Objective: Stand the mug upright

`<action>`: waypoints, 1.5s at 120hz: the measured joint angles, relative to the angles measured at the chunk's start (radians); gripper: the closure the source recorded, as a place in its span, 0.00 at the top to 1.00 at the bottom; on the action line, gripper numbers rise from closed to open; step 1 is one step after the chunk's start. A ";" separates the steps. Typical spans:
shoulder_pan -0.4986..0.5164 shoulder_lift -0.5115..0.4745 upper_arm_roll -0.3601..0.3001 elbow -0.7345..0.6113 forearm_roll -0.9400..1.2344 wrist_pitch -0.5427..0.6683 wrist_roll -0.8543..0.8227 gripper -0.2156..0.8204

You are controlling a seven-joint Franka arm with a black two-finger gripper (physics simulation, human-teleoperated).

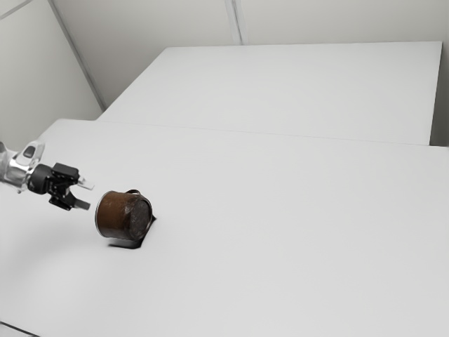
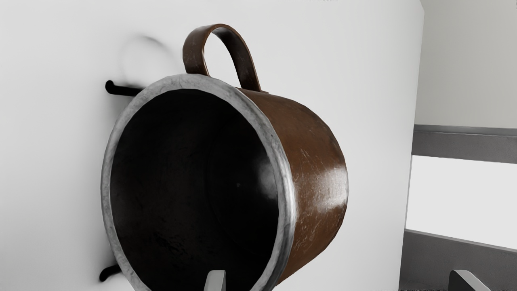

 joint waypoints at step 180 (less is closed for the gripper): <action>0.011 0.001 -0.252 0.074 -0.132 0.045 0.384 0.06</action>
